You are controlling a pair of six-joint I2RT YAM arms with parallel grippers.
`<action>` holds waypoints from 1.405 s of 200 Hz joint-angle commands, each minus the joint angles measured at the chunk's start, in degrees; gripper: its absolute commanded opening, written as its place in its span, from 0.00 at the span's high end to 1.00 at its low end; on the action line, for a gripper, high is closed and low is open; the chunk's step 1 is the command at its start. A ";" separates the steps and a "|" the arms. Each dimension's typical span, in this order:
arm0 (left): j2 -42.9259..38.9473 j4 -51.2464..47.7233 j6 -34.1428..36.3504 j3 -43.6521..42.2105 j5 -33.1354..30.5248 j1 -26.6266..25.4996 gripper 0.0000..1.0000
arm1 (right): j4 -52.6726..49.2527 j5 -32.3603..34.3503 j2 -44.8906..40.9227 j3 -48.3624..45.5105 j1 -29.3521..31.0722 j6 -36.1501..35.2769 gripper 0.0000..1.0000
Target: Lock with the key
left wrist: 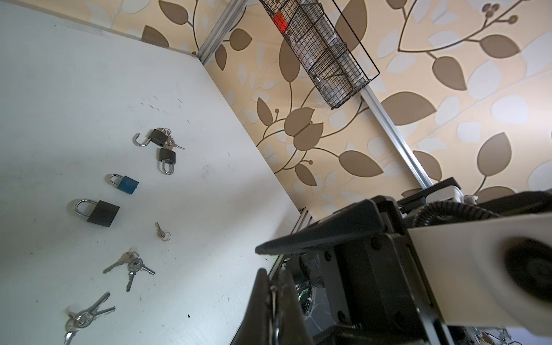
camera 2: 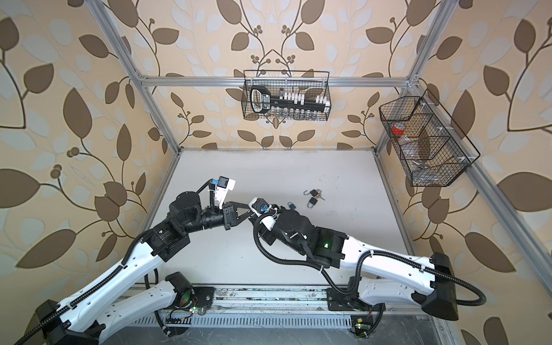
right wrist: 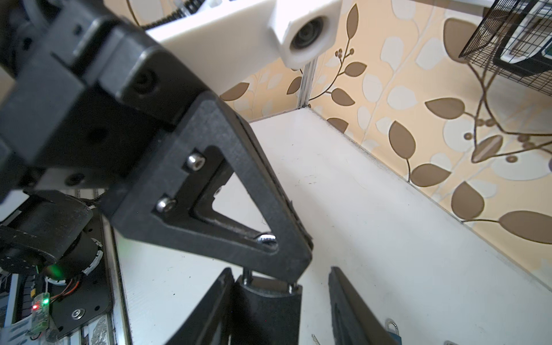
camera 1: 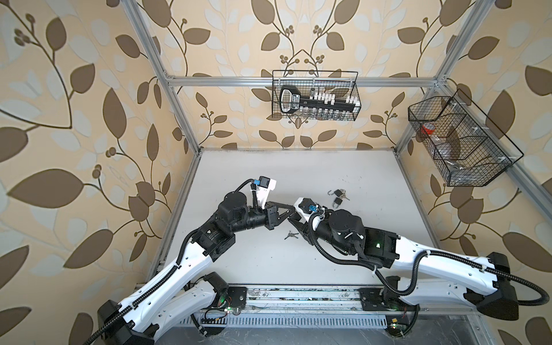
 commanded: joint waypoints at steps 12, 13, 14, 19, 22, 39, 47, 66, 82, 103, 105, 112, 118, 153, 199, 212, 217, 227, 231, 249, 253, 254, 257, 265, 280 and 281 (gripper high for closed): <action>-1.17 1.49 0.80 2.10 0.77 -0.70 1.00 | -1.84 3.04 0.55 1.95 0.01 -1.29 0.45; -1.17 1.51 0.81 2.10 0.77 -0.66 1.00 | -1.83 3.02 0.58 1.91 -0.03 -1.28 0.45; -1.16 1.52 0.78 2.14 0.77 -0.64 1.00 | -1.82 3.00 0.60 1.93 -0.05 -1.28 0.45; -1.27 1.54 0.76 2.05 0.69 -0.69 1.00 | -1.88 2.94 0.53 1.94 0.01 -1.27 0.45; -1.27 1.54 0.78 2.02 0.69 -0.70 1.00 | -1.90 2.93 0.57 1.95 0.01 -1.27 0.45; -1.38 1.62 0.59 2.01 0.44 -0.66 1.00 | -2.42 2.69 1.13 2.16 0.01 -1.12 0.44; -1.50 1.70 0.57 2.00 0.42 -0.68 1.00 | -2.69 2.47 1.42 2.27 0.01 -1.10 0.43; -1.51 1.80 0.50 1.92 0.24 -0.67 1.00 | -2.70 1.72 1.58 2.11 -0.01 -0.67 0.42; -1.70 1.80 0.43 1.84 0.16 -0.62 1.00 | -2.51 1.57 1.58 1.94 0.01 -0.37 0.42; -1.79 1.63 0.40 1.76 0.07 -0.65 1.00 | -2.37 1.51 1.42 1.82 0.00 -0.09 0.46; -1.82 1.63 0.39 1.75 0.07 -0.69 1.00 | -2.28 1.50 1.34 1.81 0.01 -0.07 0.47; -1.89 1.69 0.44 1.64 0.06 -0.65 1.00 | -1.96 1.45 1.11 1.61 -0.03 -0.04 0.48; -1.94 1.69 0.42 1.50 -0.08 -0.68 1.00 | -1.73 1.50 0.91 1.52 0.01 0.00 0.48; -1.70 1.89 0.26 1.39 -0.28 -0.64 1.00 | -0.46 0.72 -0.06 0.87 -0.03 0.31 0.55; -1.26 2.05 -0.03 1.40 -0.54 -0.69 1.00 | 0.27 -0.65 -1.07 -0.05 0.01 0.75 0.74; -1.10 1.81 0.10 1.59 -0.54 -0.66 1.00 | 0.62 -1.13 -1.61 -0.33 0.01 0.99 0.83; -1.12 1.23 0.47 1.94 -0.75 -0.67 1.00 | 0.77 -1.17 -1.81 -0.51 0.01 1.09 0.86; -1.13 0.28 0.98 2.56 -1.24 -0.69 0.92 | 0.95 -0.68 -2.35 -1.04 -0.03 1.34 0.90; -1.20 0.16 1.18 2.67 -1.33 -0.69 0.87 | 1.12 -0.26 -2.69 -1.19 0.01 1.51 0.92; -1.85 -2.78 2.75 4.28 -3.86 -0.67 0.68 | 1.95 1.25 -4.56 -2.78 -0.08 2.23 0.99; -2.02 -3.69 3.20 4.65 -4.93 -0.69 0.62 | 2.03 1.50 -5.06 -3.19 -0.12 2.29 1.00; -2.19 -3.93 3.20 4.78 -5.15 -0.70 0.61 | 2.04 1.63 -5.16 -3.26 -0.14 2.35 1.00; -2.25 -4.65 3.54 4.99 -6.06 -0.63 0.55 | 1.97 1.93 -5.46 -3.50 -0.16 2.48 1.00; -2.68 -6.69 4.22 5.72 -8.75 -0.67 0.43 | 1.89 2.32 -6.27 -4.28 -0.30 2.74 1.00; -3.33 -10.86 5.27 7.04 -14.69 -0.67 0.31 | 1.51 3.24 -7.58 -5.84 -0.56 3.74 1.00; -3.35 -11.25 5.34 7.04 -14.91 -0.69 0.31 | 1.47 3.25 -7.66 -5.95 -0.58 3.83 1.00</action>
